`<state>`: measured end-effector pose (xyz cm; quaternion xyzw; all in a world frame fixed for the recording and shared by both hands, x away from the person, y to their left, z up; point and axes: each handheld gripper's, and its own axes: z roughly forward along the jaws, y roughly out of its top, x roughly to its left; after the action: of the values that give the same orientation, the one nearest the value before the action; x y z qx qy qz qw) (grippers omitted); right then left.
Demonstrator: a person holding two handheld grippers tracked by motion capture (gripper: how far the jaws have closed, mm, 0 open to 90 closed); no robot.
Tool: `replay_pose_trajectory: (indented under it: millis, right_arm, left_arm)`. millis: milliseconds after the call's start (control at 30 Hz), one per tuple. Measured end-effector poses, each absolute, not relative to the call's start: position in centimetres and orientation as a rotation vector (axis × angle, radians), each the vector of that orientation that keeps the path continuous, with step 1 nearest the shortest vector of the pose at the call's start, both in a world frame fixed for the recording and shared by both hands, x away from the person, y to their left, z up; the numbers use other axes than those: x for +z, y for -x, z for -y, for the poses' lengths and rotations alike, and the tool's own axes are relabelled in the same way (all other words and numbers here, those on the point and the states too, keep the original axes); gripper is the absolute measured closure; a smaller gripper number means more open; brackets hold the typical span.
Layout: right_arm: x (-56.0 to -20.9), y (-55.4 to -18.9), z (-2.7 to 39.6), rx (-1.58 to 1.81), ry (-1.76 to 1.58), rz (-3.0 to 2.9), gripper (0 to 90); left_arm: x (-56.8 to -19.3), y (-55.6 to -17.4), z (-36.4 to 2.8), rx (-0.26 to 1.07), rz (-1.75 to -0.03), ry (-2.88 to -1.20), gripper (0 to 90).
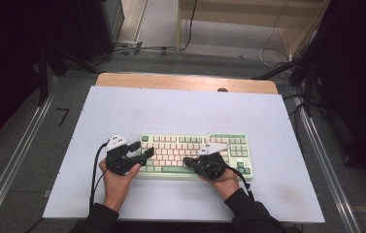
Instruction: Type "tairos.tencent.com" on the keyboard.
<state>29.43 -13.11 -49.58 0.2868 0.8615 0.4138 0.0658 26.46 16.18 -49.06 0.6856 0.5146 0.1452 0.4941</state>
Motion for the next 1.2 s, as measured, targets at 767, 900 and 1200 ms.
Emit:
replay_pose_trajectory:
  millis: [767,900,1200]
  right_arm:
    - [-47.5,-31.6,19.6,1.512,-1.291,-2.333,36.8]
    - [-47.5,-31.6,19.9,1.51,-1.296,-2.321,36.9]
    - [-47.6,-31.4,19.6,1.494,-1.284,-2.332,39.3]
  left_arm:
    - [-48.8,-27.2,-14.4,0.342,-1.198,-1.706,38.5]
    - [-48.4,-27.8,-13.4,0.346,-1.175,-1.724,42.4]
    - [-48.0,-28.5,-11.9,0.302,-1.104,-1.756,90.0]
